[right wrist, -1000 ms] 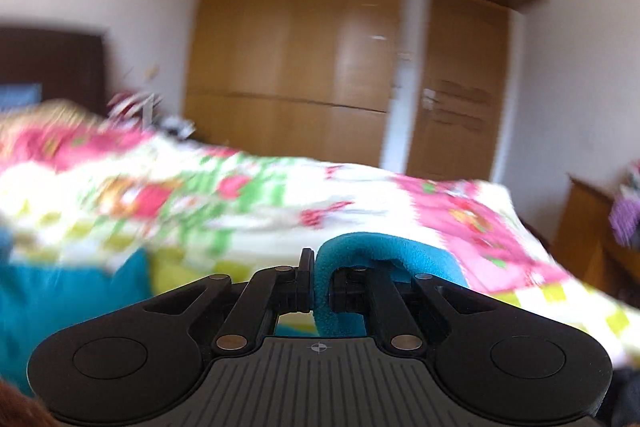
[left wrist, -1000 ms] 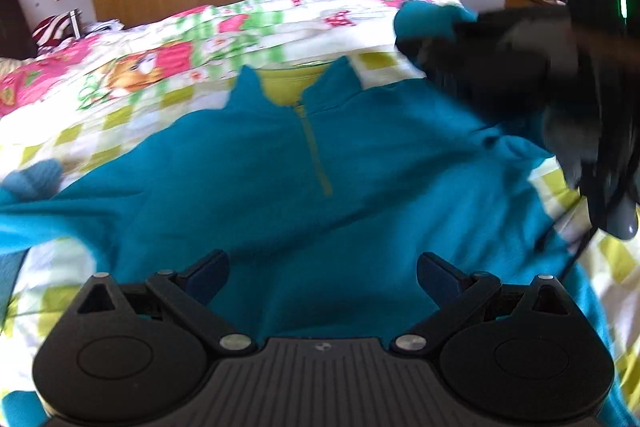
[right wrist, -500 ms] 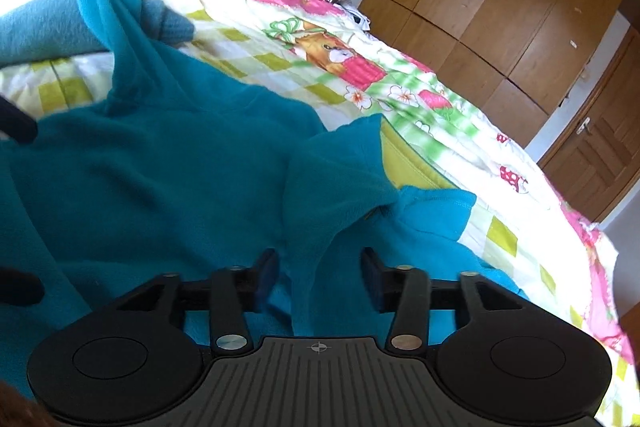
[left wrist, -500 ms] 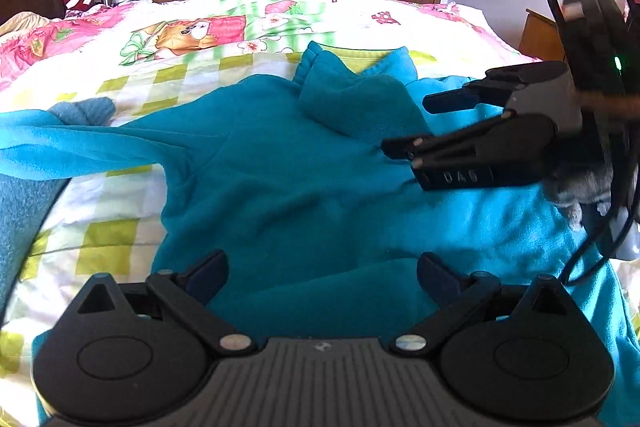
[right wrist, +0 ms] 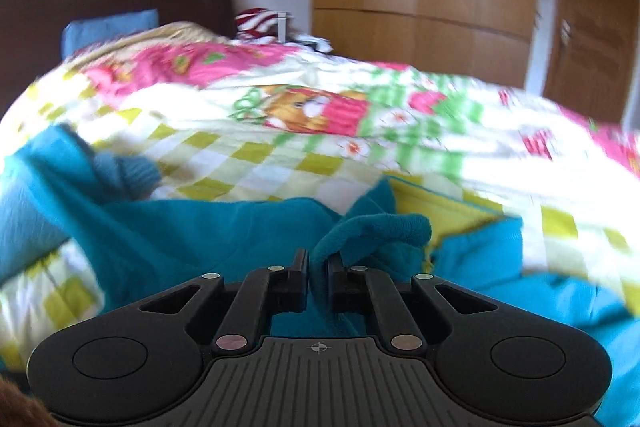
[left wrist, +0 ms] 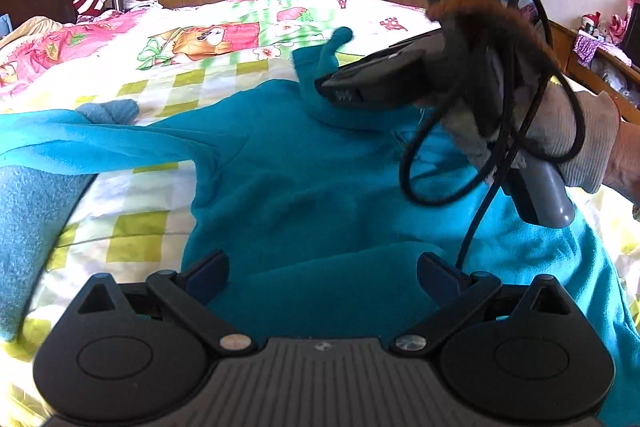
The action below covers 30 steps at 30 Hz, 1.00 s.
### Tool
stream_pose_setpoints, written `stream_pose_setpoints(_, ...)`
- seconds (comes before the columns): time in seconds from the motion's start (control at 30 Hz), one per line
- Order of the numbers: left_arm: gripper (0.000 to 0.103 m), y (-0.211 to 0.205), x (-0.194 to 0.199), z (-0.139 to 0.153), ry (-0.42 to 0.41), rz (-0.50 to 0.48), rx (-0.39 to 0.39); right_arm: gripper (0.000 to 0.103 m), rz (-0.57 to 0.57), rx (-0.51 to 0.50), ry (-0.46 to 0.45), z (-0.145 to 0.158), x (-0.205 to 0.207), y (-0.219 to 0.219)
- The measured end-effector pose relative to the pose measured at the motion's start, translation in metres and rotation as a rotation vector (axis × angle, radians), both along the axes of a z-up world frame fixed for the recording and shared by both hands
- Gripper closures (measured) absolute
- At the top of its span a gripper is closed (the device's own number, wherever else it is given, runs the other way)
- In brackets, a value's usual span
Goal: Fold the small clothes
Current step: 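Carry the held sleeve across the sweater body and release it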
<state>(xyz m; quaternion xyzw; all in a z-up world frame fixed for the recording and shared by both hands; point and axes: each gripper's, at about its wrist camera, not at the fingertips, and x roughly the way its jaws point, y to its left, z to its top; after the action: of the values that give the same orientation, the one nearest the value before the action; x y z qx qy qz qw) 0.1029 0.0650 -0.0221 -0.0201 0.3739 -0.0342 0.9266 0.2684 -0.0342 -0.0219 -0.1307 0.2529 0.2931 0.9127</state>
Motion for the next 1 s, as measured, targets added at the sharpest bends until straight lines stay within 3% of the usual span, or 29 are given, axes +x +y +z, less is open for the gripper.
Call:
stream_pose_setpoints(0.13,0.0,0.002,-0.004,-0.003,0.025,0.008,-0.002,0.098,0.148,-0.234,-0.185,-0.025,-0.034,0.039)
stream_pose_setpoints(0.17,0.0,0.003,-0.004,-0.004,0.028,0.007,-0.002,0.098,0.171,-0.283,-0.193,-0.034,-0.037,0.046)
stream_pose_setpoints(0.3,0.0,0.006,-0.01,-0.004,0.021,-0.021,-0.016,0.094,0.172,-0.293,-0.129,-0.042,-0.036,0.049)
stream_pose_setpoints(0.33,0.0,0.006,-0.012,-0.003,0.017,-0.025,-0.016,0.088,0.181,-0.293,-0.117,-0.042,-0.035,0.048)
stream_pose_setpoints(0.57,0.0,0.019,-0.025,0.001,0.014,-0.002,-0.018,0.08,0.283,-0.191,-0.041,-0.033,-0.043,0.041)
stream_pose_setpoints(0.73,0.0,0.036,-0.027,0.008,-0.007,0.058,-0.02,0.059,0.3,-0.187,0.15,-0.045,-0.03,0.047)
stream_pose_setpoints(0.83,0.0,0.05,-0.024,0.012,-0.035,0.099,-0.022,0.059,0.268,-0.153,0.209,-0.045,-0.025,0.047)
stream_pose_setpoints(1.0,0.0,0.068,-0.021,0.008,-0.048,0.151,-0.044,0.058,0.299,-0.029,0.207,-0.003,-0.035,0.045)
